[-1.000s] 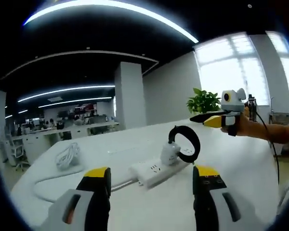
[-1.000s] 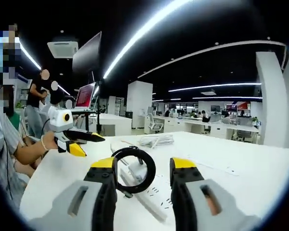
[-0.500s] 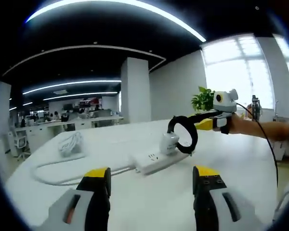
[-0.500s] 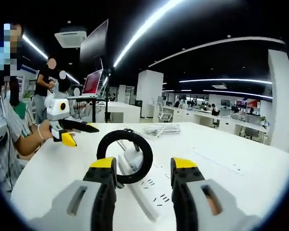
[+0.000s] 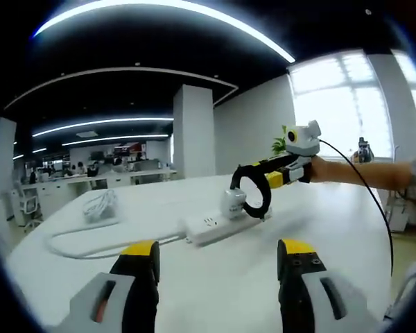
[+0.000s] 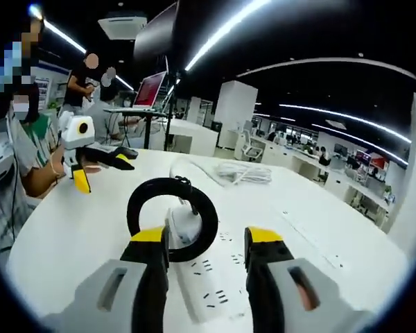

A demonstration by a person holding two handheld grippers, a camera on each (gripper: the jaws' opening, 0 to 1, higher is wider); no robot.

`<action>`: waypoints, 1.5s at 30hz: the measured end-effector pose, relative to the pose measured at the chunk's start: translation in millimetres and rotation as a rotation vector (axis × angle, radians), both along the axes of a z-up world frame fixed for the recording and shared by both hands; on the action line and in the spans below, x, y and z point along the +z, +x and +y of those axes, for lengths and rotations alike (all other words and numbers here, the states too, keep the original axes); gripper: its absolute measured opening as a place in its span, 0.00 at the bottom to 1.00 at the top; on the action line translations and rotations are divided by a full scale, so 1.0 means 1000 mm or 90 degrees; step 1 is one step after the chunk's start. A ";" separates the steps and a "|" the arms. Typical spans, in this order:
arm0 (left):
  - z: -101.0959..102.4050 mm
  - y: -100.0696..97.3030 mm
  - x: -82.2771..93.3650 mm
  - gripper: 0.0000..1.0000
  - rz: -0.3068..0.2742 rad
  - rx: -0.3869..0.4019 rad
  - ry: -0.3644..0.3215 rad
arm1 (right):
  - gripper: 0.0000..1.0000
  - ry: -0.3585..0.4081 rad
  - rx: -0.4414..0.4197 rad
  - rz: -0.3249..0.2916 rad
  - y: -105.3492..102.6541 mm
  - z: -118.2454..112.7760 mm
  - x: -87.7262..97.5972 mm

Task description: Straighten the power strip on the desk, plug the charger into it

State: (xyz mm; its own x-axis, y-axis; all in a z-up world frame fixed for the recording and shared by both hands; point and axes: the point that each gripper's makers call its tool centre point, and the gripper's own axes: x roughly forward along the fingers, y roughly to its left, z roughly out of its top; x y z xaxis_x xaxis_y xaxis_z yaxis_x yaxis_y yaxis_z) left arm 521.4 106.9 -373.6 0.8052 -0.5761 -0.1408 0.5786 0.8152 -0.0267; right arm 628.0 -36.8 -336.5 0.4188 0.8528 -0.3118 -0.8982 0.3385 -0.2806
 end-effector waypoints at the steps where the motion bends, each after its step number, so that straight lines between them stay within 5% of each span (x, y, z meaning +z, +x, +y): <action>1: 0.000 0.000 -0.001 0.70 0.001 0.000 0.001 | 0.43 -0.012 0.006 -0.004 0.000 0.003 -0.001; 20: -0.001 -0.010 -0.010 0.70 0.011 -0.009 0.000 | 0.47 -0.237 0.097 -0.047 0.002 0.045 -0.016; 45: 0.003 -0.015 -0.017 0.70 0.019 -0.005 0.005 | 0.31 -0.496 0.115 -0.058 0.006 0.051 -0.040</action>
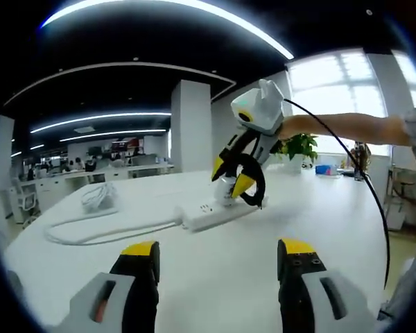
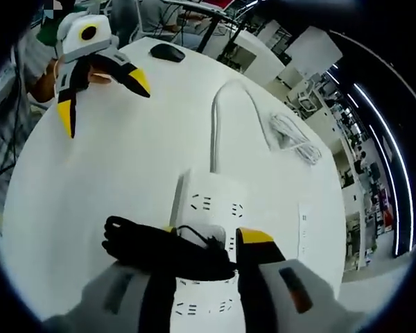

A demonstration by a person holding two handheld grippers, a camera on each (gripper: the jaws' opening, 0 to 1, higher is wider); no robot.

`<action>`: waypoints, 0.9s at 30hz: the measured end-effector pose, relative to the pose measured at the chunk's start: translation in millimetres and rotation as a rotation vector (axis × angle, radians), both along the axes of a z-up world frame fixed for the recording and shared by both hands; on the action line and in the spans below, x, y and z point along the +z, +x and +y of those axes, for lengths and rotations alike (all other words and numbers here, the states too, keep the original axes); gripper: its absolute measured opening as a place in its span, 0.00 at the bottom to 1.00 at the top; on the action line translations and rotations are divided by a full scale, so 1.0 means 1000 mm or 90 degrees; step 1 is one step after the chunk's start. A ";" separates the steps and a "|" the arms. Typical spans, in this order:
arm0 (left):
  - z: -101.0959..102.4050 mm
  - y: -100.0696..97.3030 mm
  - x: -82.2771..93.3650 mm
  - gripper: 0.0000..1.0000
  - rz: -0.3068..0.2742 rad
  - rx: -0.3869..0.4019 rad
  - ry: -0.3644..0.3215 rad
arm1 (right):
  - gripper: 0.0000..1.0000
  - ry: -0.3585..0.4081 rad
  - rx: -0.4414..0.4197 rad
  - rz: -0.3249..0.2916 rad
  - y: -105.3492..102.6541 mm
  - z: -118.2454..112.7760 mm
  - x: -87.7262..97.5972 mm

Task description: Straighten the power strip on the desk, plug the charger into it

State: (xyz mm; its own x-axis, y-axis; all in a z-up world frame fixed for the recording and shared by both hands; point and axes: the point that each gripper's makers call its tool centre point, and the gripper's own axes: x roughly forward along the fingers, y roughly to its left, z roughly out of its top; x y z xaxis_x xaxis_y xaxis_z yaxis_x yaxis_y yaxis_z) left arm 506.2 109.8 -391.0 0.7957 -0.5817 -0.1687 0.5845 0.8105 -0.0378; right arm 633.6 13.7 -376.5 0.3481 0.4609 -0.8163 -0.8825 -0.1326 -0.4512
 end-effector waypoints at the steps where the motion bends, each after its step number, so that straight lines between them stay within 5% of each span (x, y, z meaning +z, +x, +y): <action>1: 0.000 0.000 0.001 0.70 -0.001 0.000 -0.001 | 0.31 -0.008 0.001 -0.002 0.000 -0.001 -0.001; 18: 0.002 -0.004 0.007 0.70 -0.008 0.007 -0.006 | 0.26 -0.116 -0.030 0.007 -0.003 -0.002 -0.006; 27: 0.002 -0.005 0.011 0.70 -0.009 0.008 -0.005 | 0.24 -0.156 -0.068 0.117 -0.006 -0.003 -0.010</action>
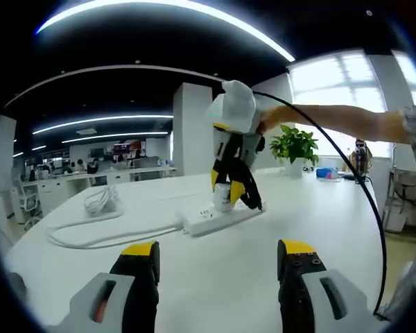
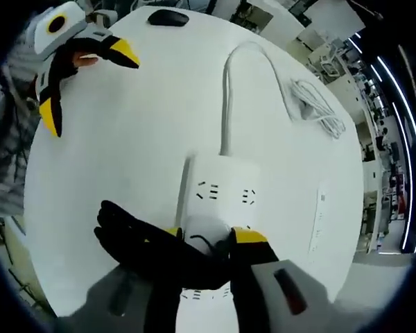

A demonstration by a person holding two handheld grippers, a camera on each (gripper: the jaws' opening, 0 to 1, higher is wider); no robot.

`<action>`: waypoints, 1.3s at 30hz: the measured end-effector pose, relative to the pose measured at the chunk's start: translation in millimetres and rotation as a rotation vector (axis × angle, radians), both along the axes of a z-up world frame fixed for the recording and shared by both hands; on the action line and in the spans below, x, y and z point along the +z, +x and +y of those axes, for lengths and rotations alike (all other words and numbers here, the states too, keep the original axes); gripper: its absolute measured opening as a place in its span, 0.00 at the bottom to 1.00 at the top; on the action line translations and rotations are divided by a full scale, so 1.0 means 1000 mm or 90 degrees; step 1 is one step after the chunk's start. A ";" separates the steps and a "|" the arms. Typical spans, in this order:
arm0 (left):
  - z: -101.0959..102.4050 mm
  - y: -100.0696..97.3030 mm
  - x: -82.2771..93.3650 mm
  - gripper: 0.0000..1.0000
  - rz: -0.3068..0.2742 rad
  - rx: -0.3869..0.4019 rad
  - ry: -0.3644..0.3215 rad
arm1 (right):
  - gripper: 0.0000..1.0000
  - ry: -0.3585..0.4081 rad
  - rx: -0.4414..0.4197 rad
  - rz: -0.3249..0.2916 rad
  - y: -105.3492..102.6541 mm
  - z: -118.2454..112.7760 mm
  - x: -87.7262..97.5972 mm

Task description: Straighten the power strip on the desk, plug the charger into it

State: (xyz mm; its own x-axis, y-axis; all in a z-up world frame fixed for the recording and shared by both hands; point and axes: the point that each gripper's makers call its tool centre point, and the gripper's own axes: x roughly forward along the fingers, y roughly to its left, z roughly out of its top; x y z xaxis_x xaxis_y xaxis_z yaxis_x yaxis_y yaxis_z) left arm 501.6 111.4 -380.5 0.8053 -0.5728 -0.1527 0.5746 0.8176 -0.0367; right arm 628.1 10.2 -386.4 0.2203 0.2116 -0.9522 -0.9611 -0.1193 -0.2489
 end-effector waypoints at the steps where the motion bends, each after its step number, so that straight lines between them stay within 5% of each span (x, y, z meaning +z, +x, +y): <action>1: -0.001 0.000 0.001 0.70 -0.001 0.000 0.000 | 0.24 0.001 -0.012 0.018 0.001 -0.001 0.000; 6: -0.004 0.001 0.002 0.70 0.000 0.000 -0.002 | 0.23 0.008 -0.033 0.094 0.005 -0.003 -0.002; 8: -0.005 0.002 0.002 0.70 0.002 0.001 -0.002 | 0.23 -0.002 -0.037 0.096 0.004 -0.003 -0.003; 16: -0.009 0.006 0.008 0.70 0.001 0.009 -0.018 | 0.22 -0.019 -0.053 0.055 -0.003 -0.005 -0.007; 19: -0.011 0.007 0.008 0.70 0.002 0.009 -0.016 | 0.22 -0.060 -0.064 -0.004 0.000 -0.012 -0.009; 30: 0.000 0.000 -0.002 0.70 0.034 0.029 0.014 | 0.24 -0.044 -0.079 -0.010 0.002 -0.005 -0.006; 39: 0.003 -0.015 -0.010 0.70 0.048 0.022 0.024 | 0.32 0.115 -0.010 -0.046 -0.001 0.014 -0.003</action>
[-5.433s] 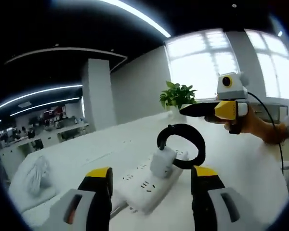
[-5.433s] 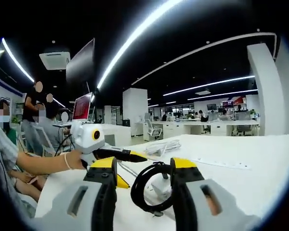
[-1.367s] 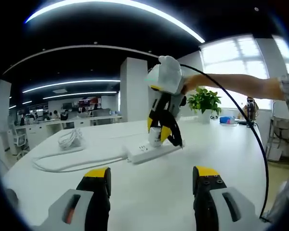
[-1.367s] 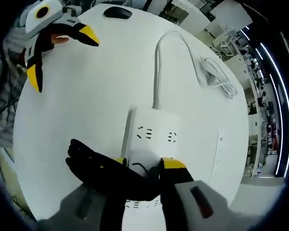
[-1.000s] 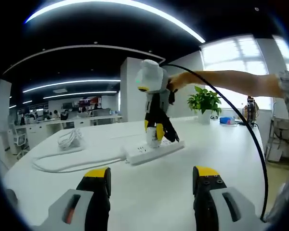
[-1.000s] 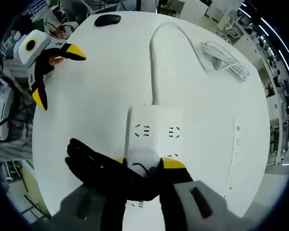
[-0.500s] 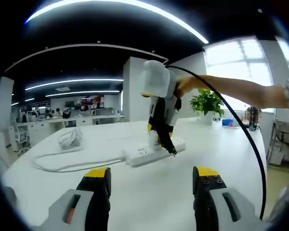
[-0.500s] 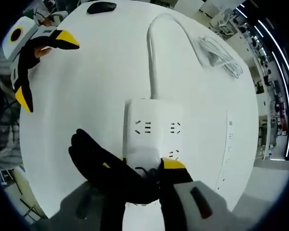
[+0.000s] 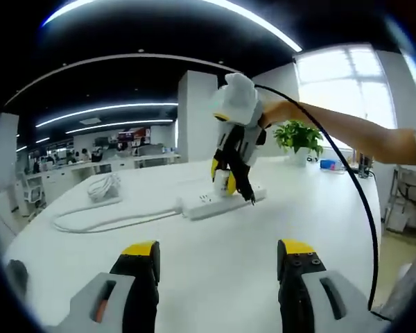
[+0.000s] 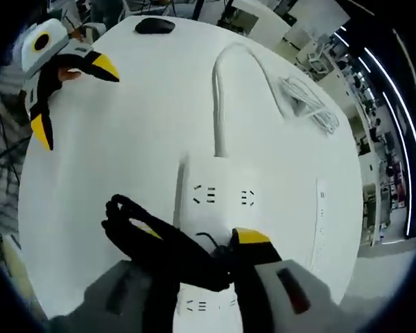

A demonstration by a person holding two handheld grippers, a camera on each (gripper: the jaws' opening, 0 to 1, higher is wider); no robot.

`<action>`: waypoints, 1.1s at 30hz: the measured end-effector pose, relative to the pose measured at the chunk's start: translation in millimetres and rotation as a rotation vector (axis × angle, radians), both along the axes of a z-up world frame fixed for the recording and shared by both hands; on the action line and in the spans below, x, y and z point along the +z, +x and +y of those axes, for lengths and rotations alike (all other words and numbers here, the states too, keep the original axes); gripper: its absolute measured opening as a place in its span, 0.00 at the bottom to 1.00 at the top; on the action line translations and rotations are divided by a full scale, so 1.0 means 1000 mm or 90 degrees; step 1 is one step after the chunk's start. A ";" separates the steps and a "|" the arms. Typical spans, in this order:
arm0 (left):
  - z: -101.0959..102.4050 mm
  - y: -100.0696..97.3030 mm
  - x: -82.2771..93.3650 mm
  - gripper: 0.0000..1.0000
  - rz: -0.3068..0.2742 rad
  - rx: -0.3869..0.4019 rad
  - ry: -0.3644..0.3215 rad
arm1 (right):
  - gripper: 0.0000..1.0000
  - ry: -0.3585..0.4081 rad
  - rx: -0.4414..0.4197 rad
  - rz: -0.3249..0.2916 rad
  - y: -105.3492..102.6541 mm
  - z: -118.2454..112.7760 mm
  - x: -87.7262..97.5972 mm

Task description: Straighten the power strip on the desk, plug the charger into it

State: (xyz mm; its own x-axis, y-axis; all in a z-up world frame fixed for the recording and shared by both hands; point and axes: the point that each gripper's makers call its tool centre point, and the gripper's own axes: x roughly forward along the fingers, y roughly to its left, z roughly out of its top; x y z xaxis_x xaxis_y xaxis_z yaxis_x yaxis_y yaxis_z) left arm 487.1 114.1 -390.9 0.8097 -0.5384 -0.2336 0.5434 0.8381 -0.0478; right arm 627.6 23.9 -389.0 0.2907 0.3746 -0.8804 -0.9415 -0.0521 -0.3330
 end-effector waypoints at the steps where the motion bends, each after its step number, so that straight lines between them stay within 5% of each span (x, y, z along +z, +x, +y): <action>1: -0.001 -0.001 -0.001 0.70 0.001 -0.002 0.001 | 0.38 0.009 0.007 0.008 -0.002 0.001 -0.001; 3: -0.001 -0.003 -0.004 0.70 0.005 -0.004 0.002 | 0.44 0.033 -0.013 0.023 -0.005 0.002 -0.003; 6: -0.003 -0.005 -0.006 0.70 0.007 -0.008 0.003 | 0.44 0.043 -0.009 -0.018 0.004 -0.001 -0.002; 16: -0.002 -0.008 -0.011 0.70 0.011 -0.011 -0.002 | 0.51 0.142 -0.016 -0.049 0.007 0.000 0.007; 33: 0.013 -0.010 -0.007 0.70 0.004 -0.004 0.000 | 0.48 0.359 -0.044 -0.030 0.015 -0.015 0.044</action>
